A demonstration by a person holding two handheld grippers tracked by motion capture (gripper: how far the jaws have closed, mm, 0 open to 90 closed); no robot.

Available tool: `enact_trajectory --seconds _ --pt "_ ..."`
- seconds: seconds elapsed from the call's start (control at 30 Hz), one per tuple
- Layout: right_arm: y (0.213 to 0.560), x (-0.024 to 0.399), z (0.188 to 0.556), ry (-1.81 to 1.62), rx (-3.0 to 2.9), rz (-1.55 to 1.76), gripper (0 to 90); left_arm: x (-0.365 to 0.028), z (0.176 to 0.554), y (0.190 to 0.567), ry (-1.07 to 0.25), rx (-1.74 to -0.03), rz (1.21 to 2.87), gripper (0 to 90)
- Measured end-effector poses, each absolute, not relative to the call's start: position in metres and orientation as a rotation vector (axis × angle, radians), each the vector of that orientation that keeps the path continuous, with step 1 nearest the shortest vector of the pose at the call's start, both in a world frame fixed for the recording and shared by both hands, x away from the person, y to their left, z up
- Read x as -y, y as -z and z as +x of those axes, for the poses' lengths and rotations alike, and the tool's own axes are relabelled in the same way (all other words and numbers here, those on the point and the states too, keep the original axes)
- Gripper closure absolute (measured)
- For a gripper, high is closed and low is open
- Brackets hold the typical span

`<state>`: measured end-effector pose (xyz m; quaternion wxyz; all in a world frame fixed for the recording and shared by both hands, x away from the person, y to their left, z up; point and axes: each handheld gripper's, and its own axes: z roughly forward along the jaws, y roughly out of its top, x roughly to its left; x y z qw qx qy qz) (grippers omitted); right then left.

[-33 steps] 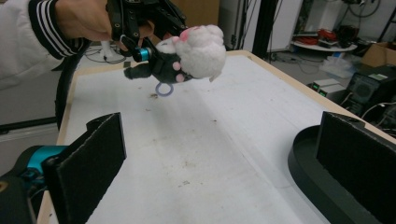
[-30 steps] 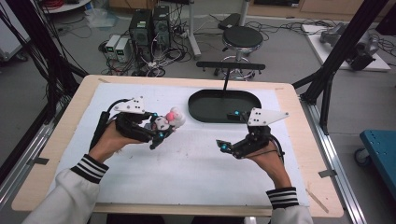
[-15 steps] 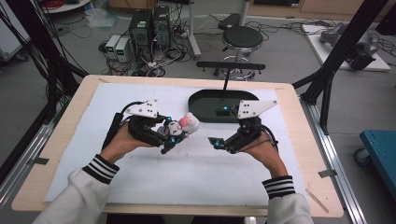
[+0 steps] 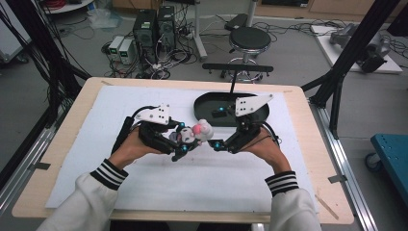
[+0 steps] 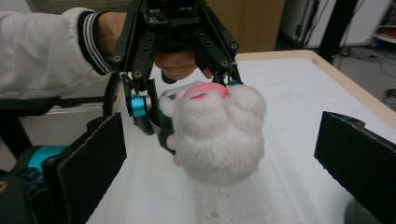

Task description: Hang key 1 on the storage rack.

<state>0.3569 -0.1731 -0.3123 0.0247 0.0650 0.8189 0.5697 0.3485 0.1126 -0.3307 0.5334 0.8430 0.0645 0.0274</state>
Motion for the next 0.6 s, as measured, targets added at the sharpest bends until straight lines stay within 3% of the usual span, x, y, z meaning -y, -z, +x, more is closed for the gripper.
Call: enact_trajectory --seconds 0.3,0.57,0.6 --pt "0.3196 0.1662 0.3654 -1.734 -2.614 0.164 1.9 -0.1073 0.3471 0.3302 -0.058 -0.119 2.021 42.1" --pt "0.3192 0.165 0.3666 -1.715 -2.658 0.124 6.7 -0.1061 0.346 0.3293 -0.051 -0.096 2.022 42.1" --pt "0.3187 0.1646 0.3668 -1.719 -2.66 0.121 10.8 -0.106 0.3459 0.3292 -0.049 -0.094 2.022 42.1"
